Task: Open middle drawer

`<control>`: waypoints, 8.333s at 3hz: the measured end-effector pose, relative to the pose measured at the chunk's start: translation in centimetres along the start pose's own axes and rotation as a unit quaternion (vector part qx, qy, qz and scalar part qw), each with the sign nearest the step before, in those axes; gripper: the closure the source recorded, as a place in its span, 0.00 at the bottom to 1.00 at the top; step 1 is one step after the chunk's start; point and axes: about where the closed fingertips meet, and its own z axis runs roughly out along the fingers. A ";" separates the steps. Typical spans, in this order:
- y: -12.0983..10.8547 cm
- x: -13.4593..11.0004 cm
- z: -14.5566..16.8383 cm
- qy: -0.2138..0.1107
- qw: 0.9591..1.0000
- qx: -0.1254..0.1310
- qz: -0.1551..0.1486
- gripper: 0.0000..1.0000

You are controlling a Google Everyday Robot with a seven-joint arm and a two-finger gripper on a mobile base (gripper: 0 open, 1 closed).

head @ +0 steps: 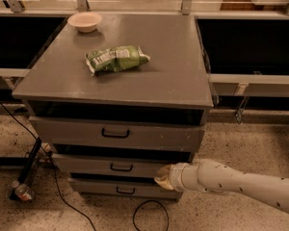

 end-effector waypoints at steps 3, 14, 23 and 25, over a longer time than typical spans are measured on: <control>0.0 0.0 0.0 0.000 1.000 0.000 0.000 0.00; 2.9 0.0 6.2 0.059 0.992 -0.114 -0.019 0.00; 11.9 5.0 -2.4 0.046 0.978 -0.196 -0.058 0.00; 16.2 7.4 -7.2 0.057 0.976 -0.204 -0.055 0.00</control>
Offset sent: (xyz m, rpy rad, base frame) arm 0.0000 0.0000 0.0000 0.0000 0.0000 0.0000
